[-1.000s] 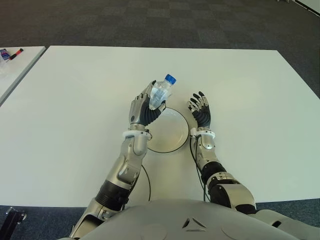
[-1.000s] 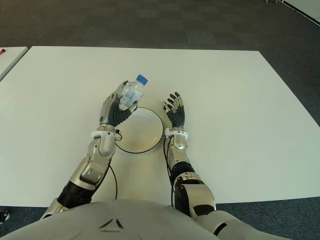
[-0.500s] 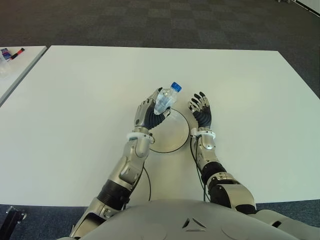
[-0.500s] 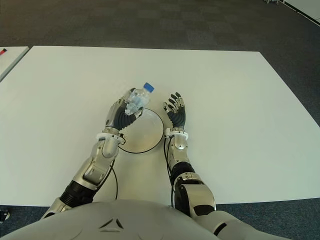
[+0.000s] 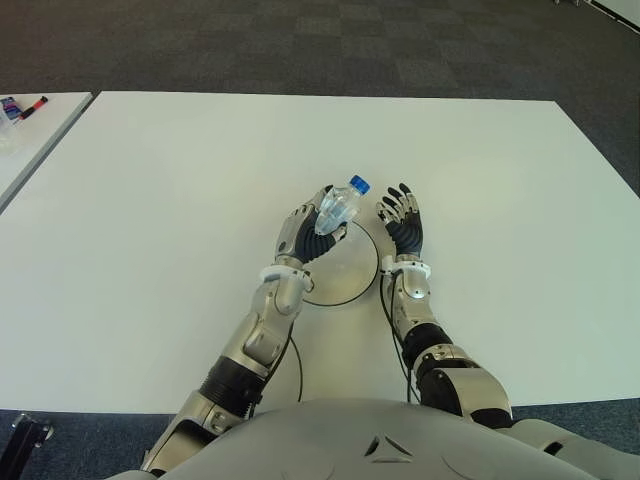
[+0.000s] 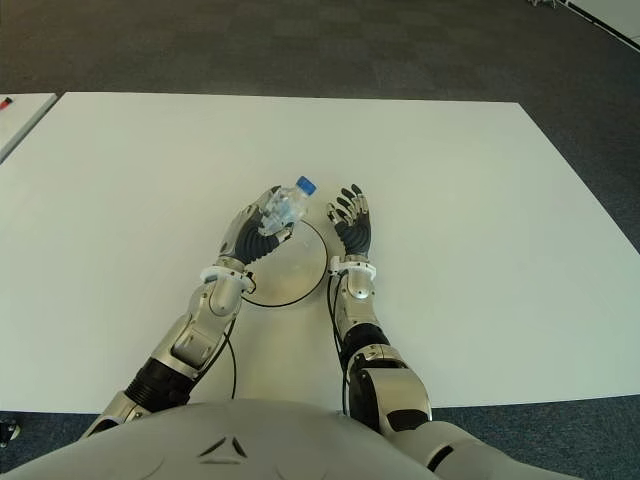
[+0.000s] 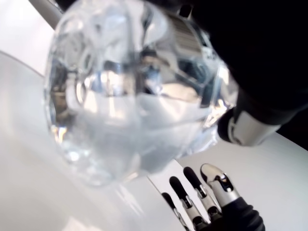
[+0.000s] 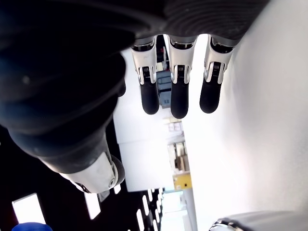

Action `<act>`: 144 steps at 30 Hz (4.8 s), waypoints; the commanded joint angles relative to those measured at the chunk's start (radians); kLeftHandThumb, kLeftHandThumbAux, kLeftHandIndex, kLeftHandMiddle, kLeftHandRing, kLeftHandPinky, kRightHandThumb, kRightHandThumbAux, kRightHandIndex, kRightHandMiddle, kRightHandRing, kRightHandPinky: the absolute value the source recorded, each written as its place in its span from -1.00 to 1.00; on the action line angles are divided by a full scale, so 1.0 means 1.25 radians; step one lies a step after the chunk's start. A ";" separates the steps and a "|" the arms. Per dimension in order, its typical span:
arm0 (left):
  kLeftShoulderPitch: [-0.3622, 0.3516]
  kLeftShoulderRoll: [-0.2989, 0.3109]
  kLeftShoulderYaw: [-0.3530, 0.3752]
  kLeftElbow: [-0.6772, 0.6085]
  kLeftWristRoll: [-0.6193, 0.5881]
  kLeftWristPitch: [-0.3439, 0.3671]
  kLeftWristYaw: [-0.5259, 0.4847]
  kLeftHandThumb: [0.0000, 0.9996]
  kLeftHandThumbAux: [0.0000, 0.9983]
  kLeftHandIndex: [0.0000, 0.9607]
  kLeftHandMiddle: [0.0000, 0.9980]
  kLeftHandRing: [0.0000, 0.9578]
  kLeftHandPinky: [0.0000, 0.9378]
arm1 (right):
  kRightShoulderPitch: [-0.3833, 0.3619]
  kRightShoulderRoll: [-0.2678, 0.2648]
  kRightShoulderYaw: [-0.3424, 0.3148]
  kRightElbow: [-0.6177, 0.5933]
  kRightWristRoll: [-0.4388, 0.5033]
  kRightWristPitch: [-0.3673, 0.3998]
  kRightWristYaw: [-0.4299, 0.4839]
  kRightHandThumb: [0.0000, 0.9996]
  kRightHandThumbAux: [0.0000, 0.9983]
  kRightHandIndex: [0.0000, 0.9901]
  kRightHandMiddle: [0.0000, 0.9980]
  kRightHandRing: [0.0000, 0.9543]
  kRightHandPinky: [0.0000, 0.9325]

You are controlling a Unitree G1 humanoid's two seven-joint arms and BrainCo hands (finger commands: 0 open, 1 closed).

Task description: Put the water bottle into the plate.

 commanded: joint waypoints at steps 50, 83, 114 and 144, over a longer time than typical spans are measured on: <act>-0.031 0.025 0.011 0.066 0.019 -0.060 0.044 0.57 0.37 -0.10 0.44 0.81 0.85 | 0.046 0.047 -0.009 0.042 0.011 0.018 0.001 -0.84 0.66 -0.76 -0.58 -0.55 -0.49; -0.042 0.124 -0.006 0.035 0.137 -0.030 0.009 -0.99 0.79 -0.98 -0.97 -0.98 -0.98 | 0.045 0.048 -0.011 0.042 0.016 0.026 0.007 -0.85 0.70 -0.78 -0.59 -0.56 -0.49; -0.030 0.154 -0.006 -0.016 0.160 0.009 -0.059 -1.00 0.69 -1.00 -1.00 -1.00 -1.00 | 0.045 0.051 -0.012 0.042 0.016 0.020 0.002 -0.88 0.70 -0.78 -0.58 -0.55 -0.48; -0.028 0.172 0.007 -0.017 0.140 -0.031 -0.065 -1.00 0.65 -1.00 -1.00 -1.00 -1.00 | 0.036 0.051 -0.010 0.055 0.012 0.028 -0.001 -0.83 0.63 -0.79 -0.57 -0.53 -0.46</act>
